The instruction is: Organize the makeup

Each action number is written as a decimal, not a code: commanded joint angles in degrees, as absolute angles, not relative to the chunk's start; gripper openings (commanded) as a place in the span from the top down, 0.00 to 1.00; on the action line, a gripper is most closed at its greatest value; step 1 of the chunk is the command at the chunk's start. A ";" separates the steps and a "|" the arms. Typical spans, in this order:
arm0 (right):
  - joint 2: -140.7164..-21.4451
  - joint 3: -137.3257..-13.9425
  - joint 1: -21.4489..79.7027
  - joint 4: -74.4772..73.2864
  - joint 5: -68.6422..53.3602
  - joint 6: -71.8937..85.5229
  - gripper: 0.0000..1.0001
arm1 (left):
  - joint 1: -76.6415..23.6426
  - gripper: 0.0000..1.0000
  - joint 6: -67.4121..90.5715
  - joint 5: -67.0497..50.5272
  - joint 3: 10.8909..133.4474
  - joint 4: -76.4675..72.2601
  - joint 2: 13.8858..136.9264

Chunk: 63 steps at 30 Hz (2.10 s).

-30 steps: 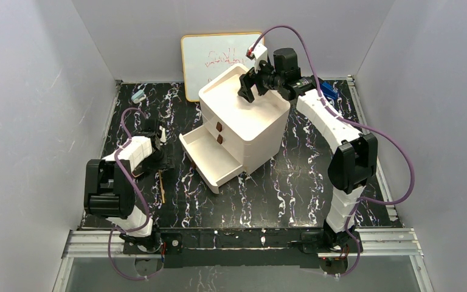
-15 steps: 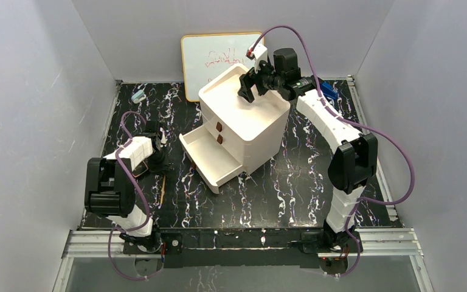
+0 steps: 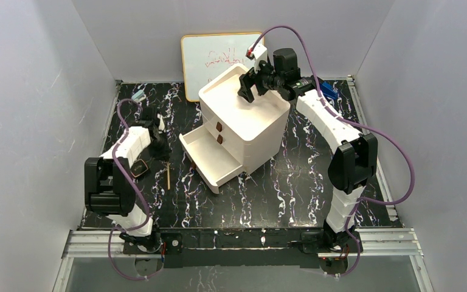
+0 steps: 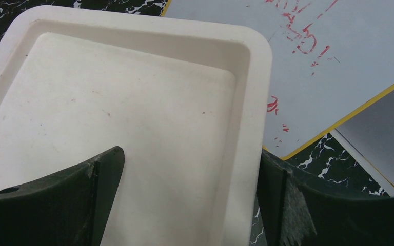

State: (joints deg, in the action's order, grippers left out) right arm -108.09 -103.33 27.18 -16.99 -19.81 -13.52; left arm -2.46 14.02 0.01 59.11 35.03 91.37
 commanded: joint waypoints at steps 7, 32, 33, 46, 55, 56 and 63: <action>-116.99 -98.61 30.85 -34.72 -22.18 -9.40 0.00 | -5.44 1.00 36.03 -12.96 69.01 28.31 81.48; -115.84 -96.64 31.21 -34.01 -22.44 -9.58 0.00 | -15.89 0.74 67.18 -6.17 46.53 6.91 73.81; -115.77 -96.53 31.27 -34.00 -22.42 -9.51 0.00 | -15.89 0.64 65.69 -5.88 47.49 7.18 74.23; -114.65 -94.78 31.27 -33.01 -21.71 -9.58 0.00 | -15.35 0.46 27.95 21.42 75.68 35.83 78.82; -115.01 -96.19 31.28 -33.27 -22.67 -9.63 0.00 | 4.39 0.20 20.94 23.95 59.77 40.73 72.37; -115.11 -96.34 31.37 -33.27 -22.90 -9.61 0.00 | 6.09 0.17 20.72 24.19 58.28 40.68 72.99; -114.42 -95.01 31.55 -32.49 -23.03 -9.36 0.00 | 9.75 0.05 21.59 21.70 50.01 36.57 78.23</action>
